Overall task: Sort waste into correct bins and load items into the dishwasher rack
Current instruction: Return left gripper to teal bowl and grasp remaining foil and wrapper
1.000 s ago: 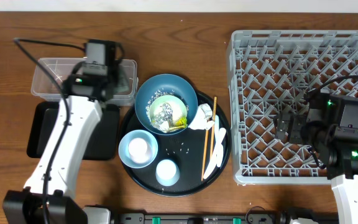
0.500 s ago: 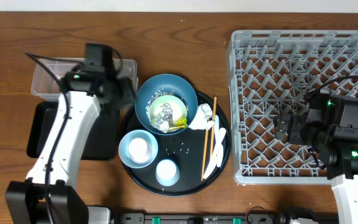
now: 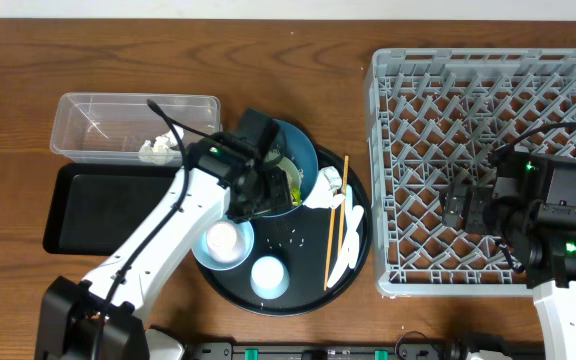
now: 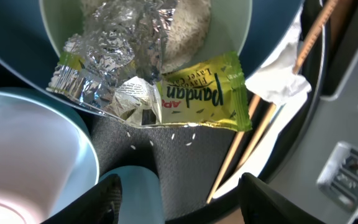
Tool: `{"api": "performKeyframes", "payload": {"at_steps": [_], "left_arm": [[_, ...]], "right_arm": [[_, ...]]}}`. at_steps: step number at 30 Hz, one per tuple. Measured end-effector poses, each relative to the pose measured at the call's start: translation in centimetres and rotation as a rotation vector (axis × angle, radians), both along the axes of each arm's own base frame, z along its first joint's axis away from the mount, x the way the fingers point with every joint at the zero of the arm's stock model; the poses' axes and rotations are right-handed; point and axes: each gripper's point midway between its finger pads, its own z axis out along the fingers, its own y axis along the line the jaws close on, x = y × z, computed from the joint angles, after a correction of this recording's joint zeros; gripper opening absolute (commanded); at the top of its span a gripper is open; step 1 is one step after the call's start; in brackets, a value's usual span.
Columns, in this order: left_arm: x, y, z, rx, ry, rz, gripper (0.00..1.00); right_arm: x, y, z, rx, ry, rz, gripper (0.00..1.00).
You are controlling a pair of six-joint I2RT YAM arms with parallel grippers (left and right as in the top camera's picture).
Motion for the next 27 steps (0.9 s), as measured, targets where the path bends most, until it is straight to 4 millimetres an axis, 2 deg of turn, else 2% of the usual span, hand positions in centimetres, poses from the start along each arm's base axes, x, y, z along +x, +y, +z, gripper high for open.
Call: {"api": "performKeyframes", "payload": {"at_steps": [5,15,18,22,27], "left_arm": [[0.8,-0.2,-0.9,0.026,-0.001,0.064,0.61],[1.3,0.4,-5.1,0.115,0.092,0.149,0.61],[1.6,0.3,-5.7,0.117,0.096,0.158,0.51],[1.6,0.3,-6.0,0.122,0.102,0.167,0.32],[1.8,0.3,-6.0,0.123,0.096,0.168,0.31]], "right_arm": [[0.0,0.0,0.0,0.0,0.001,0.0,0.99],[-0.2,0.0,-0.1,0.001,0.01,0.0,0.99],[-0.2,0.0,-0.1,0.001,0.011,0.0,0.99],[-0.2,0.0,-0.1,0.001,0.011,0.0,0.99],[-0.2,0.0,-0.1,0.001,0.012,0.0,0.99]]}}
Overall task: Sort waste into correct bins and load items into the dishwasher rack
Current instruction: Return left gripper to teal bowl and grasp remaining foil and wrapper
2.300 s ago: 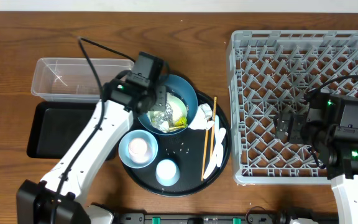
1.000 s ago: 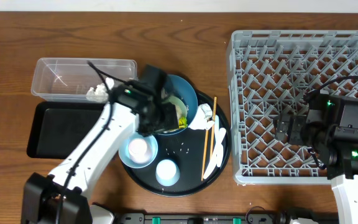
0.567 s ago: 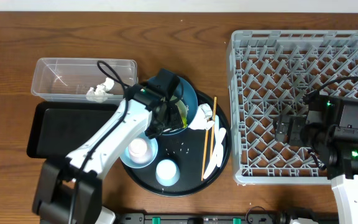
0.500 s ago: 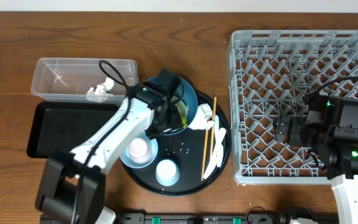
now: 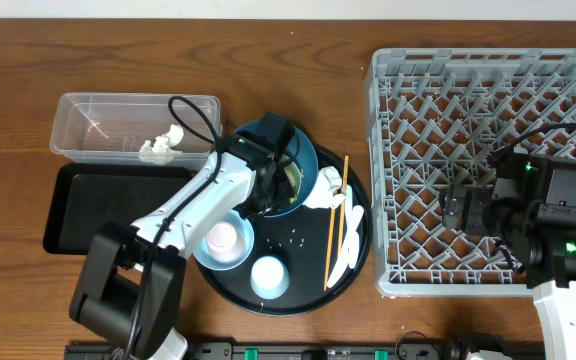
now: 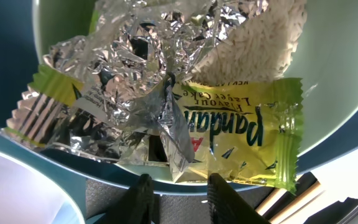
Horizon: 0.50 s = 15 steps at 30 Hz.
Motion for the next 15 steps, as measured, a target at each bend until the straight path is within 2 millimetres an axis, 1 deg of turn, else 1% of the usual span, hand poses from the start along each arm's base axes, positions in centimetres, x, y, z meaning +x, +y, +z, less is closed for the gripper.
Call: {"api": "performKeyframes", "payload": {"at_steps": [4,7,12,15], "left_arm": [[0.0,0.0,0.0,0.003,-0.001,0.0,0.3],[0.0,0.1,0.0,0.003,-0.002,-0.004,0.25],[0.3,0.2,0.7,0.006,-0.03,-0.009,0.25],[0.7,0.7,1.2,0.03,-0.065,-0.004,0.26]], "right_arm": [[0.0,0.0,0.0,0.0,0.0,0.0,0.99],[0.0,0.0,0.0,0.0,0.0,0.0,0.99],[0.0,0.0,0.0,0.0,0.0,0.0,0.99],[0.0,0.0,0.0,0.0,0.0,0.0,0.99]]}}
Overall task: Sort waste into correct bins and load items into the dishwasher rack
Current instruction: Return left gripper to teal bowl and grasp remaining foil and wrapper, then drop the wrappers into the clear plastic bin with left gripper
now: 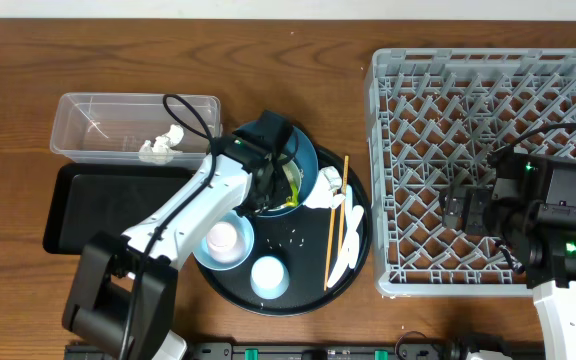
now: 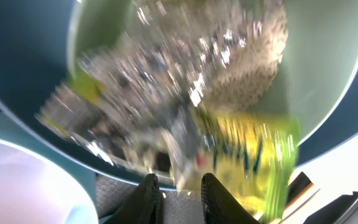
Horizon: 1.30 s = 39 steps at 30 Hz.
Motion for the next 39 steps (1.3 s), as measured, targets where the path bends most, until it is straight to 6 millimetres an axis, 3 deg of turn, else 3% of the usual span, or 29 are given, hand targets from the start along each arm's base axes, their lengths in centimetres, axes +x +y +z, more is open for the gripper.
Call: {"api": "performKeyframes", "payload": {"at_steps": [8,15,16,18,28,32,35,39], "left_arm": [[0.4,0.9,-0.3,0.053,-0.02,0.008,0.26],[0.9,0.4,-1.3,0.046,-0.014,0.006,0.25],[1.0,0.3,-1.3,0.042,-0.018,0.006,0.23],[1.1,0.2,-1.3,0.035,-0.018,0.01,0.06],[1.0,0.3,-1.1,0.046,-0.02,-0.052,0.06],[1.9,0.9,1.3,0.054,-0.079,-0.099,0.06],[3.4,1.8,4.9,0.036,-0.193,-0.101,0.06],[4.9,4.8,9.8,0.028,-0.344,-0.049,0.06]], "right_arm": [[0.0,0.0,0.0,0.0,0.0,0.0,0.99],[0.0,0.0,0.0,0.0,0.001,0.0,0.99],[0.0,0.0,0.0,0.0,0.001,0.0,0.99],[0.0,0.0,0.0,0.0,0.001,0.0,0.99],[0.0,0.0,0.0,0.0,0.002,0.0,0.99],[0.0,0.0,0.0,0.0,0.002,0.0,0.99],[0.0,0.0,0.0,0.0,0.002,0.0,0.99],[0.0,0.0,0.0,0.0,0.002,0.0,0.99]]}}
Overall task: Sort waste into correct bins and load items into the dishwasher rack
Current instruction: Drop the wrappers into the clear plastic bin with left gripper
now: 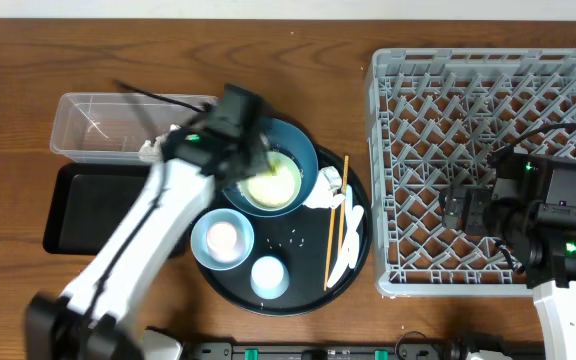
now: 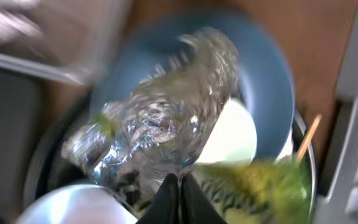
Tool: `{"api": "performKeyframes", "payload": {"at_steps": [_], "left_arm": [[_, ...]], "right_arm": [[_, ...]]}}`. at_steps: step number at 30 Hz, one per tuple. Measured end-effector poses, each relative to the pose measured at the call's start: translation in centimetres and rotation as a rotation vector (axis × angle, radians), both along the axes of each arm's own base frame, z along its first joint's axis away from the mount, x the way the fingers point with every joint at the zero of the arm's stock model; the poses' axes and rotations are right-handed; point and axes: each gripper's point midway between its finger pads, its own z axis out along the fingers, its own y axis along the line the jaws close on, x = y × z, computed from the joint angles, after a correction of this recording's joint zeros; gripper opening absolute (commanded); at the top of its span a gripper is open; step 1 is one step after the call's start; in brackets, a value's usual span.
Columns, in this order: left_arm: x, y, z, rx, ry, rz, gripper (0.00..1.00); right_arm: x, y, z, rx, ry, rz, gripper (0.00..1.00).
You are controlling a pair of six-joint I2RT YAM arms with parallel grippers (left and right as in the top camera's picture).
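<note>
A crumpled silver and yellow-green snack wrapper (image 2: pixel 166 137) hangs from my left gripper (image 2: pixel 179 186), which is shut on it. It hangs above the teal bowl (image 2: pixel 266 93), whose pale green inside holds rice. In the overhead view the left gripper (image 1: pixel 240 140) is blurred over the far left rim of that bowl (image 1: pixel 303 150), close to the clear plastic bin (image 1: pixel 108 125). My right gripper (image 1: pixel 465 208) hovers over the grey dishwasher rack (image 1: pixel 488 100) with its fingers apart and nothing between them.
The bowl sits on a round black tray (image 1: pixel 353 265) with a small blue bowl (image 1: pixel 223 240), a pale cup (image 1: pixel 268 275), a wooden chopstick (image 1: pixel 330 240), a white spoon (image 1: pixel 346 255) and a crumpled napkin (image 1: pixel 328 185). A black rectangular tray (image 1: pixel 88 205) lies below the clear bin.
My left gripper has come up and to the left with the wrapper, out of the bowl and toward the clear bin. The bowl's inside now shows only rice. The right arm is unchanged.
My left gripper stood open above the wrapper lying over the bowl's near rim. Then it was down at the wrapper with its fingers close about the foil. Then the fingers were nearer still, in a blurred view. Now it holds the wrapper clear of the bowl.
</note>
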Motion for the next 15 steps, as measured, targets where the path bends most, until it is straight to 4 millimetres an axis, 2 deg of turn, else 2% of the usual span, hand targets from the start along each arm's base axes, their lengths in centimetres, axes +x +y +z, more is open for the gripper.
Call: {"api": "performKeyframes", "payload": {"at_steps": [3,7,11,15], "left_arm": [[1.1,3.6,2.1,0.008,-0.074,0.085,0.06],[3.1,8.6,3.1,0.023,-0.14,0.211,0.06],[4.4,12.4,2.6,0.047,-0.155,0.304,0.06],[5.1,14.7,0.5,0.065,-0.11,0.353,0.06]], "right_arm": [[0.0,0.0,0.0,0.0,0.0,0.0,0.99],[0.0,0.0,0.0,0.0,0.001,0.0,0.99],[0.0,0.0,0.0,0.0,0.001,0.0,0.99],[-0.1,0.0,0.0,0.0,0.003,0.0,0.99]]}}
